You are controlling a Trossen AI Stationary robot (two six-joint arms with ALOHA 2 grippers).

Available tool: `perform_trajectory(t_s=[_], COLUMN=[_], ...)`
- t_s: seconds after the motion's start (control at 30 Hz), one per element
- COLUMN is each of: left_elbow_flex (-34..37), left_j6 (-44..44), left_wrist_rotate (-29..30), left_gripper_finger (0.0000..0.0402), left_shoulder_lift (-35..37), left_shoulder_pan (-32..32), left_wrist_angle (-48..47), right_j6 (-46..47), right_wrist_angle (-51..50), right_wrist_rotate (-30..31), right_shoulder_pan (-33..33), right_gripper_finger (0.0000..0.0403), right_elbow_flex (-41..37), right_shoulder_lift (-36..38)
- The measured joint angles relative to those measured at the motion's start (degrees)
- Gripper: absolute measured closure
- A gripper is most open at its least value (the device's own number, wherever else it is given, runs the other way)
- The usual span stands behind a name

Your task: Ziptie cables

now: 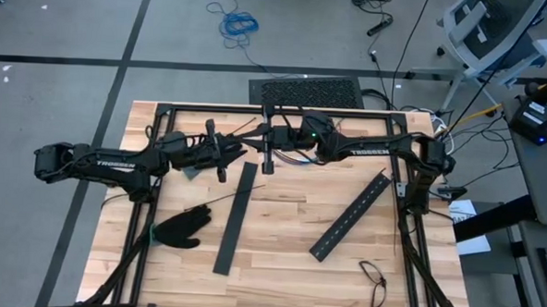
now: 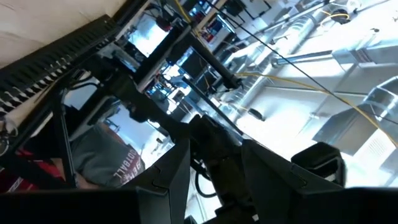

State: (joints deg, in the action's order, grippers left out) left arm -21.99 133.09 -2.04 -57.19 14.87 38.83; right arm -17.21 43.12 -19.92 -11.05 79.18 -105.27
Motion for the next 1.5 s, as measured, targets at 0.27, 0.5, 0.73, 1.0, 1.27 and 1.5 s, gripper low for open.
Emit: perform_trajectory(t_s=[0.27, 0.5, 0.73, 1.0, 1.27, 1.5], left_elbow_flex=[0.01, 0.01, -0.01, 1.15, 1.67, 1.69], left_j6=[-0.84, -6.09, -11.56, -23.38, -30.60, -38.30], left_wrist_rotate=[-2.25, -2.23, -4.77, -14.68, -14.34, -19.32], left_gripper_finger=[0.0258, 0.0258, 0.0258, 0.0258, 0.0258, 0.0258], left_shoulder_lift=[0.00, 0.00, 0.00, 0.00, 2.40, 2.29], left_shoulder_pan=[0.00, 2.11, 2.69, 2.69, 7.35, 13.52], left_wrist_angle=[-0.27, -2.16, -1.82, -3.30, -3.34, -7.99], right_j6=[0.30, 2.47, 2.60, 7.27, 6.07, 6.91], right_wrist_angle=[0.01, 0.30, 0.03, 0.06, -3.64, -5.30], right_wrist_rotate=[0.00, -0.55, -1.57, -4.50, -5.66, -5.98], right_shoulder_pan=[0.00, -0.14, -0.43, -2.08, -2.93, -3.06], right_gripper_finger=[0.0403, 0.0403, 0.0403, 0.0403, 0.0403, 0.0403], right_elbow_flex=[2.13, 2.13, 2.11, 2.07, 2.07, 2.05], right_shoulder_lift=[-2.10, -2.12, -2.12, -2.12, -1.79, -1.39])
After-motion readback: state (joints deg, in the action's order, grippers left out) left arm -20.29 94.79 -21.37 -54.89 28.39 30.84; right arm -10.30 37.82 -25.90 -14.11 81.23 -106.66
